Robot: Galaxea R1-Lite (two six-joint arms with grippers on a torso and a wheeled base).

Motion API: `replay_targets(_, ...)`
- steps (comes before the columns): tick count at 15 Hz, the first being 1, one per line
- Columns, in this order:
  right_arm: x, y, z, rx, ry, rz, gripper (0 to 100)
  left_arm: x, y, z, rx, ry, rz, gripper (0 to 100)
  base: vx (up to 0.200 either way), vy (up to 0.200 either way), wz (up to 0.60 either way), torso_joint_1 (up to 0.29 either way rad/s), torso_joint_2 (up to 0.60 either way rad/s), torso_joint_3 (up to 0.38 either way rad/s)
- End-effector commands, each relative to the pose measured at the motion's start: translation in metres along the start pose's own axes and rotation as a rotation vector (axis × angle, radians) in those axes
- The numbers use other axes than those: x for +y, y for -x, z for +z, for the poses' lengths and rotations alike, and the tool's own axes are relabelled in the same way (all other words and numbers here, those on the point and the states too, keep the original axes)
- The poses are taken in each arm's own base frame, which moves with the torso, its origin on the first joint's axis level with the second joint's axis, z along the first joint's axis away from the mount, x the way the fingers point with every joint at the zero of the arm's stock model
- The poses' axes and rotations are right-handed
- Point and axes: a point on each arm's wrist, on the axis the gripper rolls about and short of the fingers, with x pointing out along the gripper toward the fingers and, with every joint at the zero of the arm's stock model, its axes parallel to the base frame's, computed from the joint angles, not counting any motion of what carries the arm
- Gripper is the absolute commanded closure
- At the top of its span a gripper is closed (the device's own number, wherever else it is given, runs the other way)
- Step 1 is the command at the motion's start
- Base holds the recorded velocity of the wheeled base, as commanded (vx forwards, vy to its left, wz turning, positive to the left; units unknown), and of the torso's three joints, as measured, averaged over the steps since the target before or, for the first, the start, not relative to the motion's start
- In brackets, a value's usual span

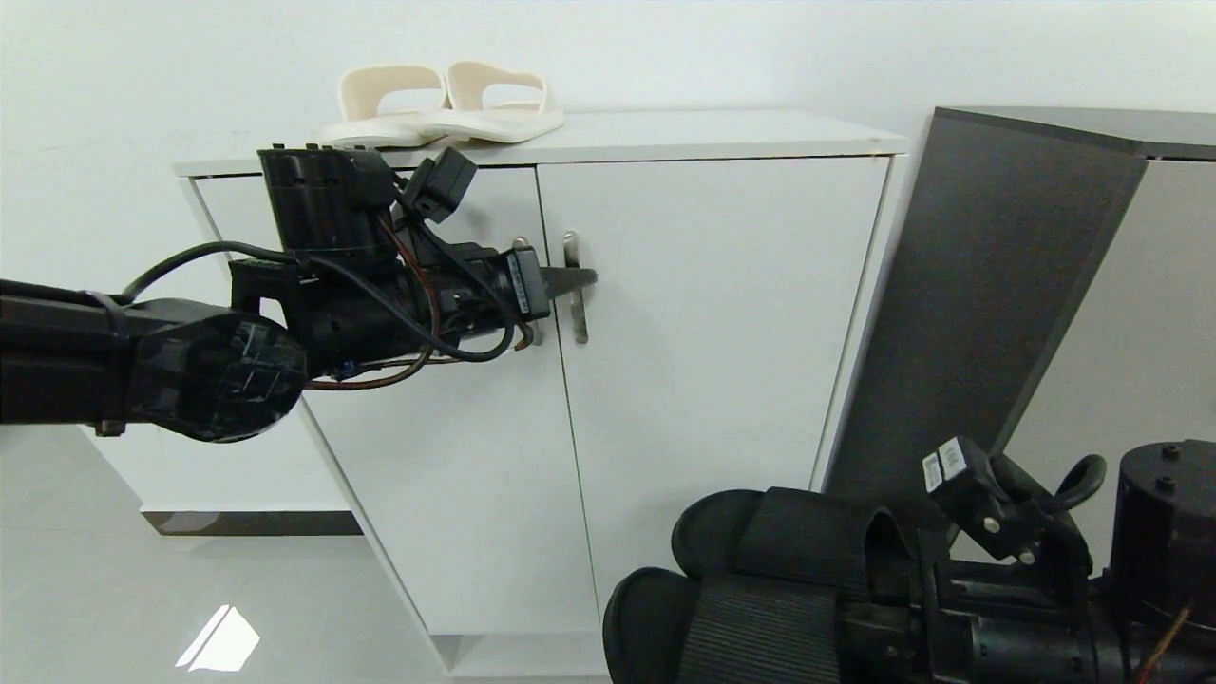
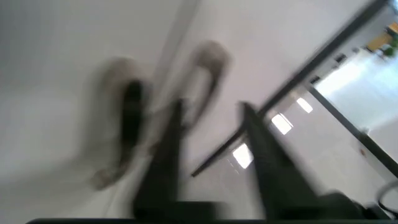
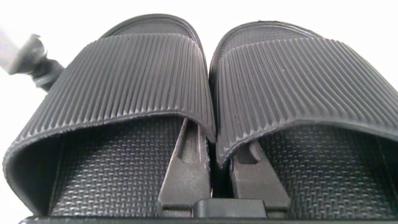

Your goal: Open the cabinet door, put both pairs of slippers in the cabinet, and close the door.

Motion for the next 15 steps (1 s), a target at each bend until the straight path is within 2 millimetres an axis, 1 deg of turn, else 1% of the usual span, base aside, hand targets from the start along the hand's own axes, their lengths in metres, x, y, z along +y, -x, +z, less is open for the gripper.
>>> replay_targets(1, 0.006, 0.010, 0.001, -0.017, 0.012, 0.064, 100, -0.007, 0.007, 0.002, -0.009, -0.007, -0.011, 100, 0.000, 0.000, 0.00, 0.000, 0.00, 0.000)
replay_targets(4, 0.007, 0.013, 0.002, -0.024, 0.017, 0.077, 100, -0.019, 0.030, -0.006, 0.008, -0.011, -0.022, 100, 0.000, 0.000, 0.00, 0.000, 0.00, 0.000)
replay_targets(8, 0.007, 0.012, 0.001, -0.020, 0.015, 0.075, 100, -0.038, 0.080, -0.026, 0.030, -0.028, -0.033, 100, 0.000, 0.000, 0.00, 0.000, 0.00, 0.000)
replay_targets(10, 0.007, 0.012, 0.000, -0.015, 0.013, 0.077, 100, -0.048, 0.105, -0.028, 0.007, -0.039, -0.045, 100, 0.000, 0.000, 0.00, 0.000, 0.00, 0.000)
replay_targets(11, 0.007, 0.012, -0.001, -0.014, 0.012, 0.078, 100, -0.053, 0.115, -0.024, -0.021, -0.048, -0.052, 100, 0.000, 0.000, 0.00, 0.000, 0.00, 0.000)
replay_targets(12, 0.007, 0.012, -0.001, -0.014, 0.012, 0.078, 100, -0.053, 0.117, -0.023, -0.027, -0.050, -0.052, 100, 0.000, 0.000, 0.00, 0.000, 0.00, 0.000)
replay_targets(14, 0.007, 0.013, -0.001, -0.014, 0.012, 0.078, 100, -0.044, 0.119, -0.010, -0.074, -0.062, -0.006, 100, 0.000, 0.000, 0.00, 0.000, 0.00, 0.000)
replay_targets(15, 0.007, 0.013, -0.001, -0.015, 0.013, 0.078, 100, -0.038, 0.112, -0.004, -0.082, -0.062, 0.014, 100, 0.000, 0.000, 0.00, 0.000, 0.00, 0.000)
